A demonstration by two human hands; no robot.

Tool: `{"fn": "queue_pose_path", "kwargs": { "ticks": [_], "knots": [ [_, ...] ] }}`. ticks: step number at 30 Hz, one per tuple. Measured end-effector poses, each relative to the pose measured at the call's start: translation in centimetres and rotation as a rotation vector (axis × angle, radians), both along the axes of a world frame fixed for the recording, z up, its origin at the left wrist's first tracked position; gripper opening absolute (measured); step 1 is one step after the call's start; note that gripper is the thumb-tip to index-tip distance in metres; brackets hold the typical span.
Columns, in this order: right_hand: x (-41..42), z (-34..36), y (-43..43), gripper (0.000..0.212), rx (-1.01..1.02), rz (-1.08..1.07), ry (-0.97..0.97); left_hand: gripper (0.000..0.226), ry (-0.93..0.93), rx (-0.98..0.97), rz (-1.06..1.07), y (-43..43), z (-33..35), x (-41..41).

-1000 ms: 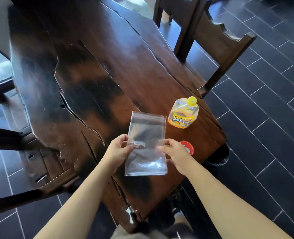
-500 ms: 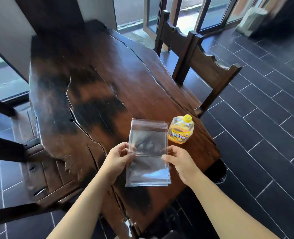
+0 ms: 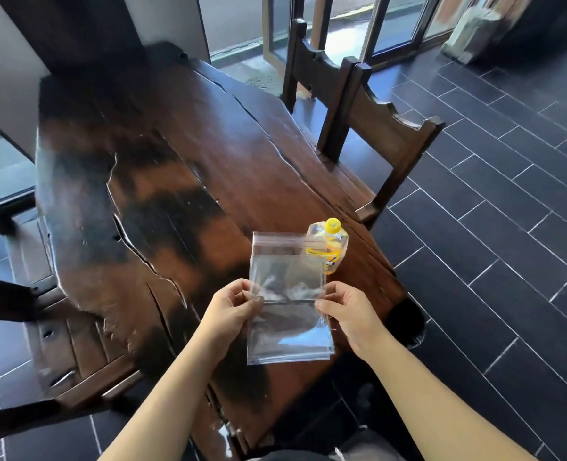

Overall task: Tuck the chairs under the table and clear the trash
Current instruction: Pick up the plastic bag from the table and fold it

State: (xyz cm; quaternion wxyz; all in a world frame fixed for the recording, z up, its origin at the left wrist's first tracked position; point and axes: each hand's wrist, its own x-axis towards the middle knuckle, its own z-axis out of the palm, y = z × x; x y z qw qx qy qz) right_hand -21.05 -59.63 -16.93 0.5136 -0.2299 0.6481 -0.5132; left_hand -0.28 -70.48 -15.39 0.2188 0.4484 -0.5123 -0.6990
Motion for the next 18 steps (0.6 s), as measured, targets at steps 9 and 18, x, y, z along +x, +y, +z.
{"fn": "queue_pose_path", "kwargs": {
  "ticks": [9, 18],
  "knots": [
    [-13.7, -0.5, 7.4, 0.022, -0.005, -0.035, -0.013, 0.009, -0.072, -0.015, -0.005, 6.6, 0.0, -14.4],
    [-29.1, -3.6, 16.4, 0.026, 0.101, -0.126, 0.015, 0.008, -0.226, -0.060, 0.132, 15.4, -3.1, -31.0]
  ]
}}
